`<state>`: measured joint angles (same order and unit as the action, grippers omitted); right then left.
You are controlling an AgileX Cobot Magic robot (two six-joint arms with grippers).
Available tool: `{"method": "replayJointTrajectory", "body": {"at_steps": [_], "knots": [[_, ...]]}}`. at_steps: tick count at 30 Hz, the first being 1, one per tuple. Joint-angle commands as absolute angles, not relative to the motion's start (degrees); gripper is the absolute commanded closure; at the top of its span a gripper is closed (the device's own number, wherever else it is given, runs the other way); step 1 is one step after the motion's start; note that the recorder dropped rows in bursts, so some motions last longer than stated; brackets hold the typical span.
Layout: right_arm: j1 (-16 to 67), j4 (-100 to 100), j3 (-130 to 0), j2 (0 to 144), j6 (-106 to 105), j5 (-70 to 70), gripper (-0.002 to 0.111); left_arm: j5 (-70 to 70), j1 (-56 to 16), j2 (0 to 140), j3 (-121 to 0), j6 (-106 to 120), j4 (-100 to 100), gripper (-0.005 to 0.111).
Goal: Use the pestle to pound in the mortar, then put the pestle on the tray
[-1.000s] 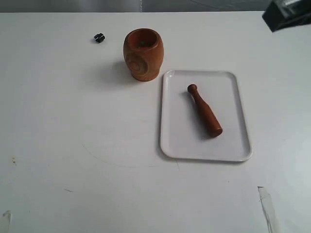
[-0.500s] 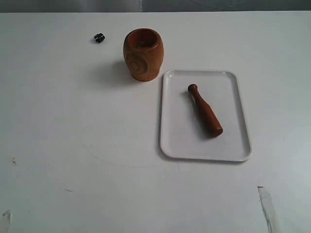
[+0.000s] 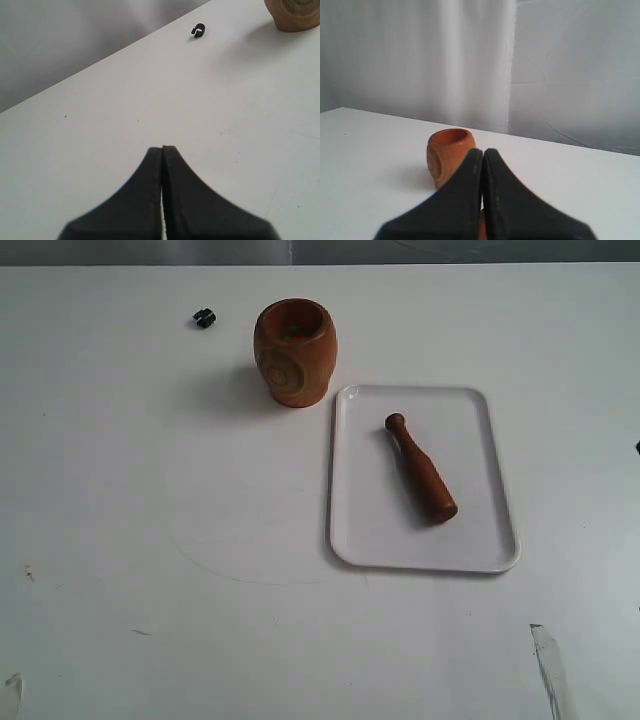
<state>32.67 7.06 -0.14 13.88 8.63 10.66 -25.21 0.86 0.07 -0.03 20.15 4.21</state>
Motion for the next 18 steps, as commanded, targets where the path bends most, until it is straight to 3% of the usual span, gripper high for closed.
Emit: {"method": "replayJointTrajectory", "body": {"at_steps": [1,8,18], "knots": [[32.63,-11.35,0.0,13.6,-8.68,8.73,0.108,-25.03,0.42,0.0,0.0,19.68,3.79,0.107],[32.63,-24.19,0.0,13.6,-5.72,-0.62,0.108,-25.03,0.42,0.0,0.0,19.68,3.79,0.107],[32.63,-17.02,0.0,13.6,-8.02,-8.11,0.108,-25.03,0.42,0.0,0.0,19.68,3.79,0.107]]}}
